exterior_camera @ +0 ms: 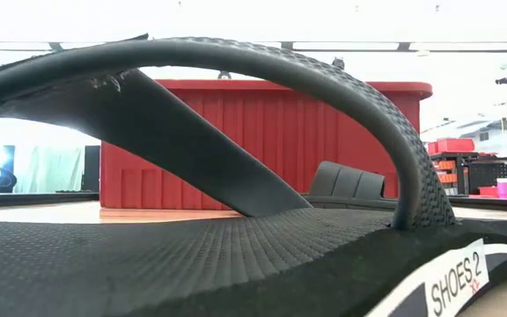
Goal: Pick and place slides into bin
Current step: Put the bottom black slide into the red bin
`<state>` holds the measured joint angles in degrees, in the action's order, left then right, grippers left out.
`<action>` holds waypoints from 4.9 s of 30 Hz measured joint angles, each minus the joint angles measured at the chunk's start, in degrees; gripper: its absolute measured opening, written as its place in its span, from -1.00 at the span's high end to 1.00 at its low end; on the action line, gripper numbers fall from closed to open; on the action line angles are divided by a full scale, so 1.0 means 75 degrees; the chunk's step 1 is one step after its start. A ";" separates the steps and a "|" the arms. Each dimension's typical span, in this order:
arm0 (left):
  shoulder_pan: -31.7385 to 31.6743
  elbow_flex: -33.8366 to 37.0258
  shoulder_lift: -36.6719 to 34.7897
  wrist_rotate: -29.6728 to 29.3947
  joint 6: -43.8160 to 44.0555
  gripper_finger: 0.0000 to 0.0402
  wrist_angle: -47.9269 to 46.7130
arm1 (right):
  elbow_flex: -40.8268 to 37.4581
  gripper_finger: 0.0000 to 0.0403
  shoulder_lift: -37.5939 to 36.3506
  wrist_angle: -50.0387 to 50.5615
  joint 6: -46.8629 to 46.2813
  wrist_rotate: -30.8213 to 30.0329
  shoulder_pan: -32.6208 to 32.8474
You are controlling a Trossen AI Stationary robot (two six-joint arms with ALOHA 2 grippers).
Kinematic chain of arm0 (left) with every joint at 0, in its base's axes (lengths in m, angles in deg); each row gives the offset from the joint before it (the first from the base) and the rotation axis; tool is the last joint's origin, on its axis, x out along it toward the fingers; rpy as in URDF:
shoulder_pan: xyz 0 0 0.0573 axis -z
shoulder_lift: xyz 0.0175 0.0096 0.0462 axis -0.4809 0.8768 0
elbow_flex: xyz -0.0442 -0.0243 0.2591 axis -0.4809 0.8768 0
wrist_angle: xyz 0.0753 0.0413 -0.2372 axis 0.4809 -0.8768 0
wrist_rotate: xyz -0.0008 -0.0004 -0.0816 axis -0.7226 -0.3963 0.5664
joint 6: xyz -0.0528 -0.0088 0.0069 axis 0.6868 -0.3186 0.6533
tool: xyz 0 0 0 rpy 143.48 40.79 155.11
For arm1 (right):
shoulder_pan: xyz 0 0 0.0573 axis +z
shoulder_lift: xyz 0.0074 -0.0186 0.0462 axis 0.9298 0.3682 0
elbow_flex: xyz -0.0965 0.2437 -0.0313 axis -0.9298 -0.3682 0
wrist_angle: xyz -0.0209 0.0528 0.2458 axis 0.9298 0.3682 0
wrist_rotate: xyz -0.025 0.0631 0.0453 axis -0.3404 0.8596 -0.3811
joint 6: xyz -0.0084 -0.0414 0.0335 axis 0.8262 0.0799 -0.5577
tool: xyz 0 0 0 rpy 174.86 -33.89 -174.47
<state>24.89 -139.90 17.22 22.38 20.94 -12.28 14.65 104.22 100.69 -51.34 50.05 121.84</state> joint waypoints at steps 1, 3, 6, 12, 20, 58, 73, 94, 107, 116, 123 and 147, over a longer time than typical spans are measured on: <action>0.0061 0.0012 -0.0046 0.0003 0.0000 0.20 0.0046 | 0.0000 0.14 0.0085 -0.0046 -0.0293 -0.0030 0.0060; 0.0197 0.0012 -0.0087 -0.0003 -0.0001 0.23 0.0173 | 0.0000 0.14 0.0265 -0.0221 -0.0819 -0.0112 0.0198; 0.0418 0.0010 -0.0159 -0.0006 -0.0003 0.27 0.0378 | 0.0000 0.14 0.0527 -0.0488 -0.1624 -0.0277 0.0420; 0.0930 0.0012 -0.0300 0.0000 -0.0015 0.36 0.0439 | 0.0000 0.14 0.1179 -0.1163 -0.2782 -0.0709 0.0910; 0.1425 0.0009 -0.0409 -0.0002 -0.0273 0.43 0.0471 | -0.0002 0.14 0.2216 -0.0421 -0.2845 -0.1416 0.1097; 0.1701 0.0009 -0.0484 -0.0012 -0.0160 0.47 0.0496 | -0.6617 0.90 -0.1665 -0.7624 -0.2107 -0.3121 0.0418; 0.1721 0.0006 -0.0552 -0.0127 -0.0635 0.47 0.0977 | -0.5784 0.96 -0.5391 -0.7649 0.2816 -0.8007 0.0313; 0.1343 0.0006 -0.0543 -0.0632 -0.0691 0.63 0.1761 | -0.2783 0.97 -0.4207 -0.7674 0.9252 -0.0434 -0.8394; 0.1343 0.0006 -0.0543 -0.0644 -0.2898 0.61 0.3242 | -0.0304 0.97 0.0585 -0.8368 0.9763 0.2278 -1.0609; 0.1346 0.0006 -0.0543 -0.1286 -0.4213 0.66 0.3150 | 0.1142 0.97 0.2676 -0.8528 0.9516 0.3275 -1.0749; 0.1343 0.0005 -0.0709 -0.2256 -0.4571 0.66 0.2648 | 0.1119 0.97 0.2572 -0.6545 0.9823 0.3205 -1.0577; 0.1338 0.0006 -0.0898 -0.3523 -0.3230 0.75 0.1360 | 0.1104 0.97 -0.0464 -0.3255 1.0340 0.1374 -1.0629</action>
<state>34.93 -139.86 10.48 -4.04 -3.29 -2.08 22.93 100.74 76.27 26.21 60.35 42.12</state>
